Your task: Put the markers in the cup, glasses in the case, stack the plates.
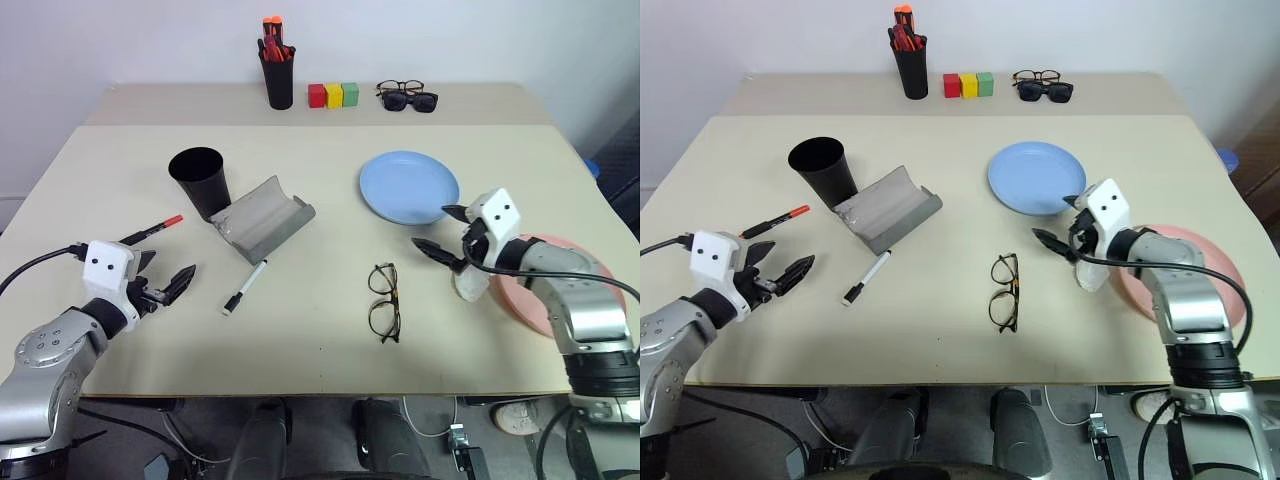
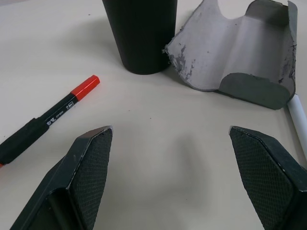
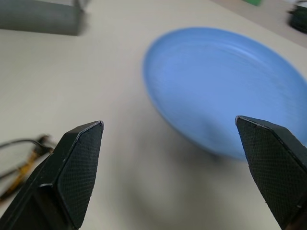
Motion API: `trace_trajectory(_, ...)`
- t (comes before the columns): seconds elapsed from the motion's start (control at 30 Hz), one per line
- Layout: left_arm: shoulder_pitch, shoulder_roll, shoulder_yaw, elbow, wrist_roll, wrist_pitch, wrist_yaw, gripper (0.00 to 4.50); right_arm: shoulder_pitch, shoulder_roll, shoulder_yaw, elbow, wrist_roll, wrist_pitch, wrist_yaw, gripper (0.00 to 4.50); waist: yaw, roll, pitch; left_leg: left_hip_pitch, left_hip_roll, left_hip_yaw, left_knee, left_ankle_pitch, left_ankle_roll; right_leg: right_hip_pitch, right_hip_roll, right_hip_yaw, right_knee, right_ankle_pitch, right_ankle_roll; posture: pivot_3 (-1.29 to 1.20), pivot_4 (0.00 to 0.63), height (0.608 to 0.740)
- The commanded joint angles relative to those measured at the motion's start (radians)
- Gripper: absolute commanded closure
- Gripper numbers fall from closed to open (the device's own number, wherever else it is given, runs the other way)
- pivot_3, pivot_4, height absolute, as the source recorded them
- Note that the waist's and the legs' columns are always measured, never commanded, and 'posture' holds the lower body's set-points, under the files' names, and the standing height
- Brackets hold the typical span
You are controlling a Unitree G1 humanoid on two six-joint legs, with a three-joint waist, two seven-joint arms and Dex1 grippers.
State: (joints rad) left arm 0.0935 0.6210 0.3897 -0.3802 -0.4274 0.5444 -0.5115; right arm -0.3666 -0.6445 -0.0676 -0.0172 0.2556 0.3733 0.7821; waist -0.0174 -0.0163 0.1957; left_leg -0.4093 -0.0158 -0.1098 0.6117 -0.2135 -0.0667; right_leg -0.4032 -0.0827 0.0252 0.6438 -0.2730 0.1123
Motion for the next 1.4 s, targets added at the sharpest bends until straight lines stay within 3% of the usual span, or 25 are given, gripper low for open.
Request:
trace_trajectory(0.03, 0.002, 0.004, 0.036, -0.044, -0.019, 0.012, 0.009, 0.52, -0.038, 0.042, 0.04, -0.063, 0.003, -0.015, -0.009, 0.0, 0.0, 0.0, 0.0, 0.0, 0.0, 0.0, 0.0, 0.0, 0.0, 0.0, 0.0, 0.0, 0.0, 0.0, 0.0, 0.0, 0.15, 0.74)
trace_trajectory(0.1, -0.02, -0.001, 0.038, -0.013, 0.017, 0.033, 0.065, 0.01, -0.049, 0.092, 0.091, -0.1, 0.004, -0.005, -0.018, 0.0, -0.003, 0.0, 0.0, 0.0, 0.0, 0.0, 0.0, 0.0, 0.0, 0.0, 0.0, 0.0, 0.0, 0.0, 0.001, 0.0, 0.15, 0.74)
trace_trajectory(0.17, -0.076, -0.004, 0.018, 0.016, 0.069, 0.095, 0.164, 0.01, -0.067, 0.138, 0.143, -0.134, 0.001, 0.009, -0.026, 0.0, -0.002, 0.0, 0.0, 0.0, 0.0, -0.001, 0.0, 0.0, 0.0, 0.0, 0.001, 0.0, 0.001, 0.001, 0.003, 0.0, 0.15, 0.74)
trace_trajectory(0.33, -0.242, 0.048, -0.038, 0.185, 0.122, 0.139, 0.183, 0.01, -0.098, 0.258, 0.228, -0.211, 0.004, 0.07, -0.082, 0.0, 0.001, 0.0, 0.0, 0.0, 0.0, -0.002, 0.001, 0.0, 0.0, 0.0, 0.001, 0.0, 0.002, 0.002, 0.003, 0.0, 0.15, 0.74)
trace_trajectory(0.47, -0.42, 0.084, -0.082, 0.422, 0.122, 0.122, 0.109, 0.01, -0.098, 0.302, 0.263, -0.235, 0.003, 0.095, -0.097, 0.0, 0.004, -0.001, 0.0, 0.0, -0.001, -0.003, 0.001, 0.0, 0.0, 0.0, 0.001, -0.001, 0.002, 0.002, 0.003, 0.0, 0.15, 0.74)
trace_trajectory(0.73, -0.792, 0.169, -0.287, 1.04, 0.272, -0.037, -0.129, 0.01, -0.082, 0.306, 0.282, -0.274, 0.015, 0.106, -0.087, 0.0, -0.005, -0.002, 0.0, 0.0, -0.001, -0.003, 0.0, 0.0, 0.0, -0.002, 0.001, -0.001, 0.005, 0.002, 0.003, 0.0, 0.15, 0.74)
trace_trajectory(0.9, -0.915, 0.177, -0.366, 1.276, 0.347, -0.124, -0.232, 0.01, -0.074, 0.296, 0.274, -0.292, 0.017, 0.109, -0.088, 0.0, -0.009, -0.002, 0.0, 0.0, -0.001, -0.002, 0.0, 0.0, 0.0, -0.002, 0.001, -0.002, 0.006, 0.002, 0.004, 0.0, 0.15, 0.74)
trace_trajectory(1.03, -0.954, 0.179, -0.383, 1.362, 0.379, -0.159, -0.269, 1.23, -0.069, 0.299, 0.274, -0.303, 0.014, 0.109, -0.098, 0.0, -0.012, -0.002, 0.0, 0.0, -0.001, -0.002, 0.0, 0.0, 0.0, -0.002, 0.001, -0.002, 0.006, 0.002, 0.004, 0.0, 0.15, 0.74)
trace_trajectory(1.23, -0.938, 0.195, -0.362, 1.343, 0.372, -0.162, -0.299, 4.44, -0.069, 0.302, 0.281, -0.3, 0.007, 0.099, -0.106, 0.0, -0.029, -0.002, 0.0, 0.001, -0.001, -0.003, 0.001, 0.0, 0.0, -0.002, 0.001, -0.001, 0.009, 0.002, 0.004, 0.0, 0.15, 0.74)
trace_trajectory(1.4, -0.942, 0.218, -0.252, 1.301, 0.375, -0.334, -0.009, 4.44, -0.086, 0.305, 0.28, -0.285, 0.005, 0.091, -0.107, 0.0, -0.029, -0.003, 0.0, 0.001, -0.001, -0.003, 0.001, 0.0, 0.0, -0.003, 0.001, -0.001, 0.009, 0.002, 0.004, 0.0, 0.15, 0.74)
